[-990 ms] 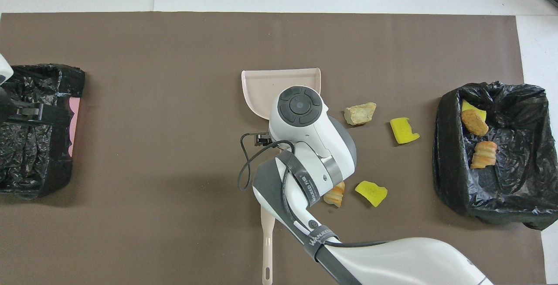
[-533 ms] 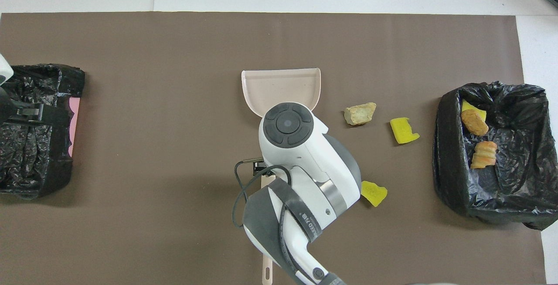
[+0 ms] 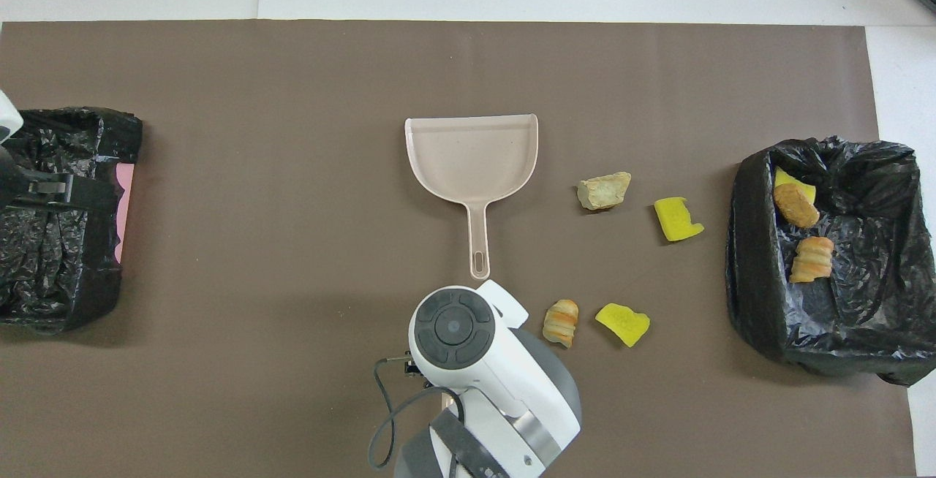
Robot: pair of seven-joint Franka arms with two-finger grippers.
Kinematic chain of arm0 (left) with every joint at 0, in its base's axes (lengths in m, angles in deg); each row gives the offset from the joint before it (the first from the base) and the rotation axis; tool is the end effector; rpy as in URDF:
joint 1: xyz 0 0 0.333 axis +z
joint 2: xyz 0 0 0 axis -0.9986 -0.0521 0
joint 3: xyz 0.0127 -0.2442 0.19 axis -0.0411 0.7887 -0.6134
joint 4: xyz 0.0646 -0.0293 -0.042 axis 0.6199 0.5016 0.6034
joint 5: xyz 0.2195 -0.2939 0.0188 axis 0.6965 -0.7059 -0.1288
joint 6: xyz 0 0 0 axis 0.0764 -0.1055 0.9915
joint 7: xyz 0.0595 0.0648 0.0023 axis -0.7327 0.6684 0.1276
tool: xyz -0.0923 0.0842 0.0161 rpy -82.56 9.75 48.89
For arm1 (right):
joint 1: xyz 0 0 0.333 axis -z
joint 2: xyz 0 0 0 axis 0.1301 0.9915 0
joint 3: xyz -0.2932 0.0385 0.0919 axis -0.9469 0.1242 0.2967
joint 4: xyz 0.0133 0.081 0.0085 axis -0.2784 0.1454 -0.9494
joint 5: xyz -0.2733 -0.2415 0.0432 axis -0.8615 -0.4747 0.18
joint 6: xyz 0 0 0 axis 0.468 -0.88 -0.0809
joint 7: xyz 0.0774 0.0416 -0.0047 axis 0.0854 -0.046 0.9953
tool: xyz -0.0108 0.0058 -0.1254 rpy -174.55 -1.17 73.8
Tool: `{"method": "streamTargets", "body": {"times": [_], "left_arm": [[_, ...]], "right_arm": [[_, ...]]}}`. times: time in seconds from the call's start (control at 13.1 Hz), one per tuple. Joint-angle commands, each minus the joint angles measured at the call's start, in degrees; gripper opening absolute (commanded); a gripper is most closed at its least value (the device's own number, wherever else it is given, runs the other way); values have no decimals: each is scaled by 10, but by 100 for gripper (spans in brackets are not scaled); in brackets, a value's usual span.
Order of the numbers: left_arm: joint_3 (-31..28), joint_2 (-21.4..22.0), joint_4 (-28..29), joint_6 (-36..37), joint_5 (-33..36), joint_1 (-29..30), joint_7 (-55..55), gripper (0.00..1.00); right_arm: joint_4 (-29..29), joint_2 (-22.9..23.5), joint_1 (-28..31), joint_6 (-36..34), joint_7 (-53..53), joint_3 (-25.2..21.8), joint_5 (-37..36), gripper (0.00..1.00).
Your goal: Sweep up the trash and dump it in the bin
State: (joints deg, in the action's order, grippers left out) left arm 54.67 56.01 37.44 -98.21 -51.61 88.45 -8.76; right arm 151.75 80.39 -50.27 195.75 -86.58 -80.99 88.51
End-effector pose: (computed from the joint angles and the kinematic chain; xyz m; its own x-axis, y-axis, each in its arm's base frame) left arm 0.5151 -0.0279 0.5873 0.9936 -0.1077 0.0336 -0.1062 -0.9934 -0.0429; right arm 0.3629 0.3882 0.3612 0.9733 0.0061 -0.2295 0.0106 -0.9998 0.0181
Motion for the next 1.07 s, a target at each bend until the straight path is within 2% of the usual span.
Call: {"method": "streamTargets", "body": {"times": [0.0, 0.23, 0.3, 0.53, 0.76, 0.99], "left_arm": [[6, -2, -5, -3, 9, 2, 3, 100], [8, -9, -5, -7, 9, -3, 1, 100], [8, -9, -5, -6, 9, -3, 1, 100], [9, -9, -3, -6, 9, -3, 1, 100], [8, -8, -3, -2, 9, -3, 1, 100], [9, -7, -3, -1, 9, -3, 1, 100]], "right_arm": [[56, -24, -23, 48, -23, 1, 14, 100], [72, -18, -44, 68, -26, 1, 14, 100], [76, -18, -45, 70, -25, 1, 14, 95], [80, -18, -51, 69, -21, 1, 15, 62], [80, -18, -51, 69, -18, 1, 15, 40], [80, -19, -52, 69, -13, 1, 40, 23]]}}
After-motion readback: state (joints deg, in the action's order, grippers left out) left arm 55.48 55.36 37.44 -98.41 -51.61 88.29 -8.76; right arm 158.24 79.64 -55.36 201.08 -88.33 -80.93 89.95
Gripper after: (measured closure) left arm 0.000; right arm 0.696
